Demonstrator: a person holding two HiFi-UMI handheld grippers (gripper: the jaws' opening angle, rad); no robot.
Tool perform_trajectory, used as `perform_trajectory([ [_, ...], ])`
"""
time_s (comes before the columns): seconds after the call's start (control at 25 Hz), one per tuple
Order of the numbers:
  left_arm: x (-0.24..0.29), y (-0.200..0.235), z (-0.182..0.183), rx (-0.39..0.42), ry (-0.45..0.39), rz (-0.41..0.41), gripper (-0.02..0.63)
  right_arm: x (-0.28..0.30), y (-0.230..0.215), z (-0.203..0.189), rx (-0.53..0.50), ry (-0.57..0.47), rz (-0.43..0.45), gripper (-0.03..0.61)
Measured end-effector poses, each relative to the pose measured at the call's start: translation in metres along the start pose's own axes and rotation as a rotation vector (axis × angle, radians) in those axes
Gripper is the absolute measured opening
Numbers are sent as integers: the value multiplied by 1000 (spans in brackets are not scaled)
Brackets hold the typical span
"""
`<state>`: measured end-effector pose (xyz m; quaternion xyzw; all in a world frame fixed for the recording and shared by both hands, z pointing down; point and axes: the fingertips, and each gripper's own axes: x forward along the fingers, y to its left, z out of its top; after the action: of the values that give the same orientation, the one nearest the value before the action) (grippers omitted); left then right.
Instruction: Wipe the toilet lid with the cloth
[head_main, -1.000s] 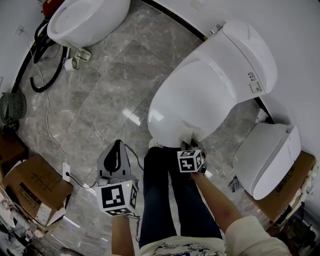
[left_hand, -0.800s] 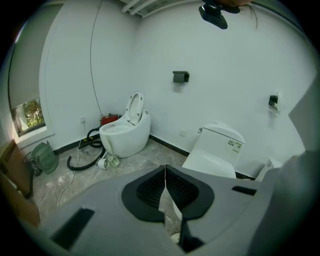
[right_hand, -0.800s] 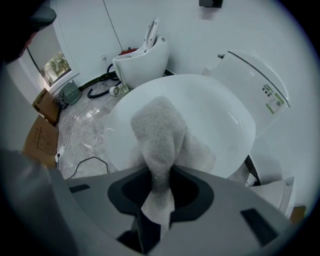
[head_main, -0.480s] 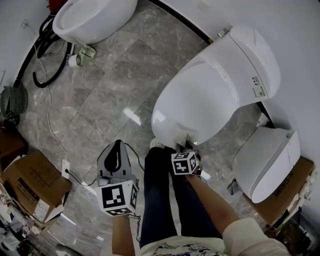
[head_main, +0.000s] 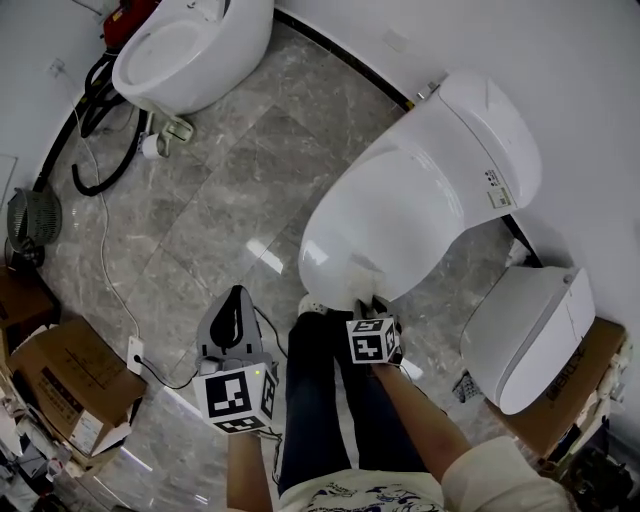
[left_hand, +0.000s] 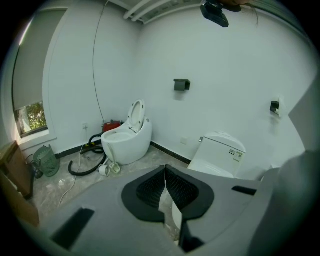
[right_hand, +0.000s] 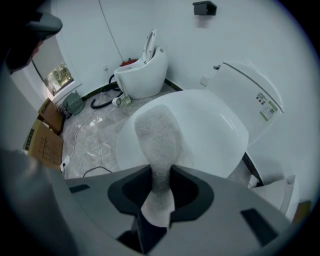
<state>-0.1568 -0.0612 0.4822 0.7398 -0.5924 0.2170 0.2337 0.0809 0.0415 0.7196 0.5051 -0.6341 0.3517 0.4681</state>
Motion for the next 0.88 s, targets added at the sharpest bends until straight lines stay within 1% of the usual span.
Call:
perform_trajectory([
  [0.12, -5, -6, 28, 1, -40, -2, 11, -30, -7, 23, 69, -58, 1, 92],
  [0.28, -20, -17, 74, 10, -99, -15, 11, -85, -15, 64, 96, -168, 3, 92],
  [0.52, -43, -27, 158, 34, -231, -30, 11, -180, -37, 155, 121, -400, -13, 92],
  [0.76, -85, -48, 238, 42, -372, -47, 11, -301, -64, 223, 162, -633, -20, 92],
  [0.88, -106, -59, 275, 57, -442, -54, 11, -359, -74, 255, 157, -755, -29, 92],
])
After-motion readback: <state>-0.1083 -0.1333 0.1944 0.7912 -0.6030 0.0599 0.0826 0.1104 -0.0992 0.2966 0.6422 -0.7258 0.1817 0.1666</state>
